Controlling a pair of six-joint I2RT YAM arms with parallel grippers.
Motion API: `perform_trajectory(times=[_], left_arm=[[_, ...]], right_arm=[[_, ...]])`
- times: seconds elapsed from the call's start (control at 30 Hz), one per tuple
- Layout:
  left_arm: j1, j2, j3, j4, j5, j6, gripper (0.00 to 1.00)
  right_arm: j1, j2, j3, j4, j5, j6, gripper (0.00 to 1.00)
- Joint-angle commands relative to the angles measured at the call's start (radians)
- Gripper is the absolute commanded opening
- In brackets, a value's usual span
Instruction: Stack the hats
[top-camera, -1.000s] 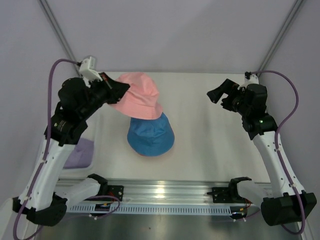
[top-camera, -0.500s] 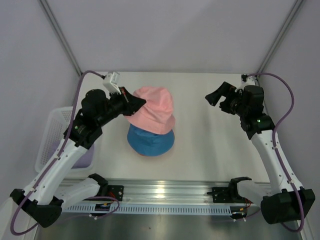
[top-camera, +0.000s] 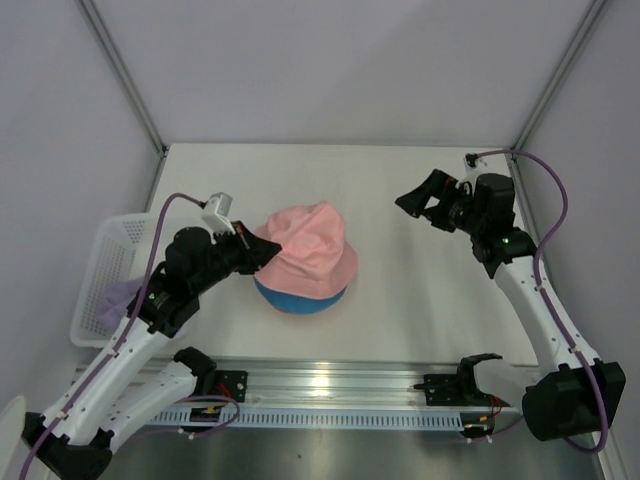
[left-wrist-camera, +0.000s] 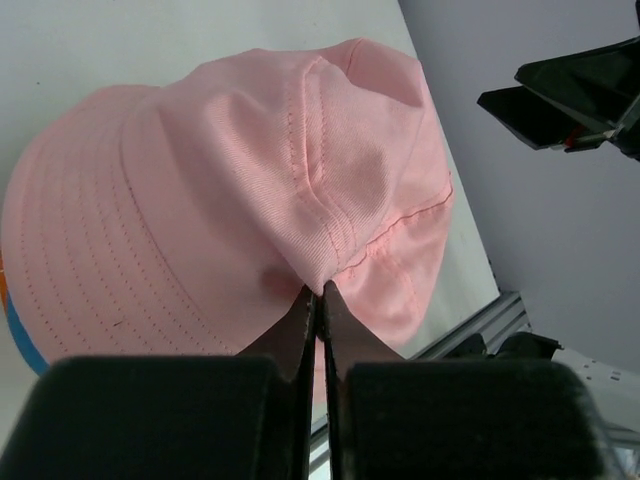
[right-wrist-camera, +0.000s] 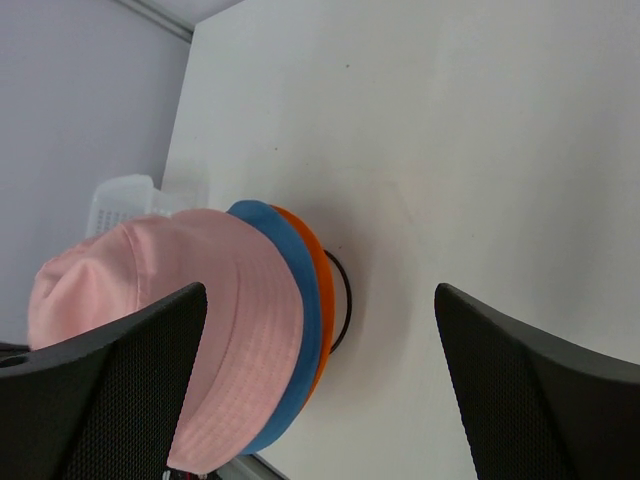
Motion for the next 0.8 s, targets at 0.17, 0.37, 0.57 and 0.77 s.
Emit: perform_trajectory(times=[0.17, 0.37, 0.57, 0.77], left_arm=[[-0.01, -0.086, -0.186, 0.063, -0.063, -0.109, 0.1], [-0.01, -0.092, -0.004, -0.134, -0.234, -0.048, 0.71], [0.053, -0.109, 0.09, -0.239, -0.26, -0.106, 0.9], [0.228, -0.141, 0.043, -0.222, -0.136, -0.143, 0.88]], right_arm=[[0.131, 0.052, -0.024, 0.077, 0.011, -0.03, 1.0], [0.18, 0.104, -0.107, 0.182, -0.024, 0.031, 1.0], [0.198, 0.144, -0.207, 0.45, -0.106, 0.204, 0.99], [0.243, 0.156, -0.225, 0.591, -0.098, 0.272, 1.0]])
